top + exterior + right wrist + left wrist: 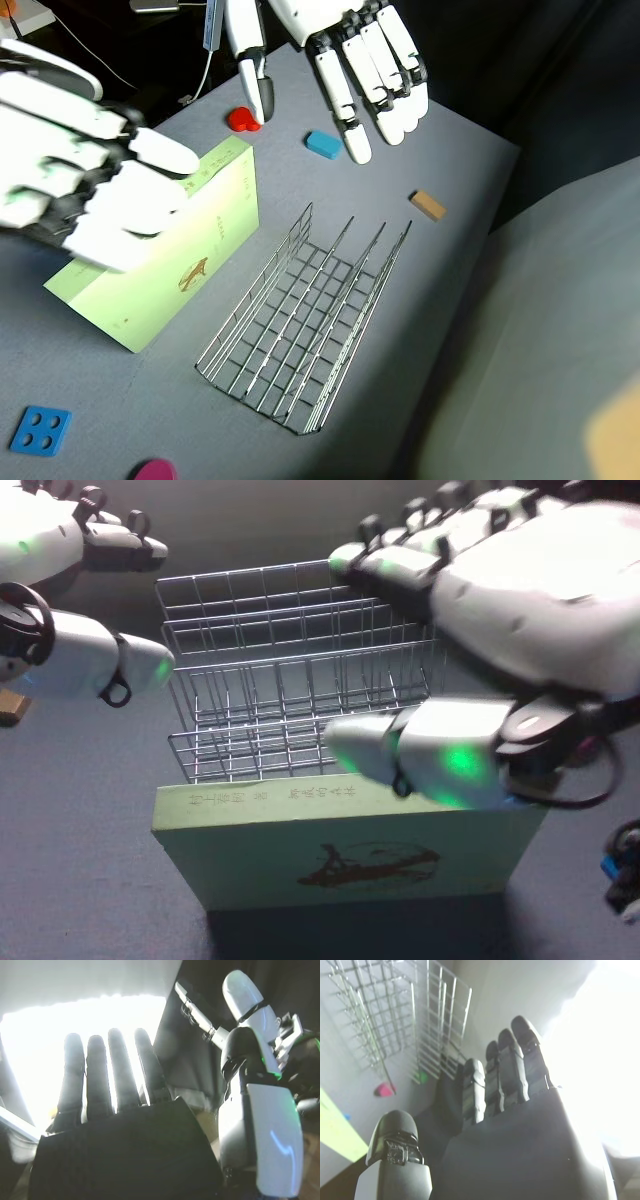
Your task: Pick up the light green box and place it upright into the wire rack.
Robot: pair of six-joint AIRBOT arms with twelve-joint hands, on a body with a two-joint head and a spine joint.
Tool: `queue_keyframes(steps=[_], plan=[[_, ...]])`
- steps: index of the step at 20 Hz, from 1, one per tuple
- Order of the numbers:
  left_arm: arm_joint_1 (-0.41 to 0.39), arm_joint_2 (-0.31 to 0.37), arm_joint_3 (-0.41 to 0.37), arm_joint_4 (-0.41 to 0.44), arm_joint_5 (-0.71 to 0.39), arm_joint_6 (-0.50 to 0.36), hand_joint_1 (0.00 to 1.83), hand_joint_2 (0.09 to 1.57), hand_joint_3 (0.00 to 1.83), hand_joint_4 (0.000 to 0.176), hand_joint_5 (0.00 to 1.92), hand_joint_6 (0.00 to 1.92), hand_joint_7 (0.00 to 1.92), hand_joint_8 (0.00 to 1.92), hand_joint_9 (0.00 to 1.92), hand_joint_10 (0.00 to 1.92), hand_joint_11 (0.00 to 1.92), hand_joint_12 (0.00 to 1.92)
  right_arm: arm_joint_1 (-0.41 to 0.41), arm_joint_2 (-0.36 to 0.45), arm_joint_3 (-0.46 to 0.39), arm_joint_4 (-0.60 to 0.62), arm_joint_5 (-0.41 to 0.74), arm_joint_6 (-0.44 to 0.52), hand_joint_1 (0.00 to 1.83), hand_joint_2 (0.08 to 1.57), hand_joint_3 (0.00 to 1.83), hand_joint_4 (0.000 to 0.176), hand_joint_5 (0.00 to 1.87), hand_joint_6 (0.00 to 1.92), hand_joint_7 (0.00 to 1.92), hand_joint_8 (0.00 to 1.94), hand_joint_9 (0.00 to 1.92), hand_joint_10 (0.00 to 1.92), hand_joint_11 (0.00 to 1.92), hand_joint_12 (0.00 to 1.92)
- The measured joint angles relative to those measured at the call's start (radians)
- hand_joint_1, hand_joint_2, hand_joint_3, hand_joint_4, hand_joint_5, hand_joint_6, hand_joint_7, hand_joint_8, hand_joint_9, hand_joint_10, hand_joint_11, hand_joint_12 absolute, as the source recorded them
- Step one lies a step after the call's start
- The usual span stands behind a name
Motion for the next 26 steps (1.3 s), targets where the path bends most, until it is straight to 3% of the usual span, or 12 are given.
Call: queue_keyframes(steps=[1,6,15,26], plan=[[0.000,0.003,0.008,0.002,-0.004,0.010,0.07,1.23,0.00,0.113,0.17,0.00,0.13,0.00,0.14,0.00,0.00,0.49,0.016,-0.037,0.008,0.034,-0.027,-0.024,0.60,1.10,0.00,0.007,0.09,0.00,0.11,0.00,0.08,0.00,0.00,0.54],[0.028,0.020,0.026,0.000,-0.029,0.022,0.06,1.23,0.00,0.111,0.19,0.01,0.14,0.00,0.16,0.01,0.00,0.52,0.042,-0.148,0.048,0.179,-0.084,-0.080,0.79,1.07,0.00,0.007,0.09,0.00,0.10,0.00,0.05,0.00,0.00,0.50],[0.025,0.054,0.037,0.016,-0.033,0.022,0.06,1.23,0.00,0.110,0.20,0.00,0.15,0.00,0.15,0.00,0.00,0.53,0.047,-0.239,0.174,0.413,-0.076,-0.129,0.84,1.05,0.00,0.007,0.10,0.00,0.08,0.00,0.03,0.00,0.00,0.41],[0.021,0.056,0.038,0.017,-0.032,0.030,0.06,1.23,0.00,0.111,0.19,0.00,0.14,0.00,0.14,0.00,0.00,0.47,-0.015,-0.316,0.233,0.430,-0.041,-0.156,0.86,1.06,0.00,0.007,0.12,0.01,0.05,0.00,0.00,0.00,0.00,0.29]])
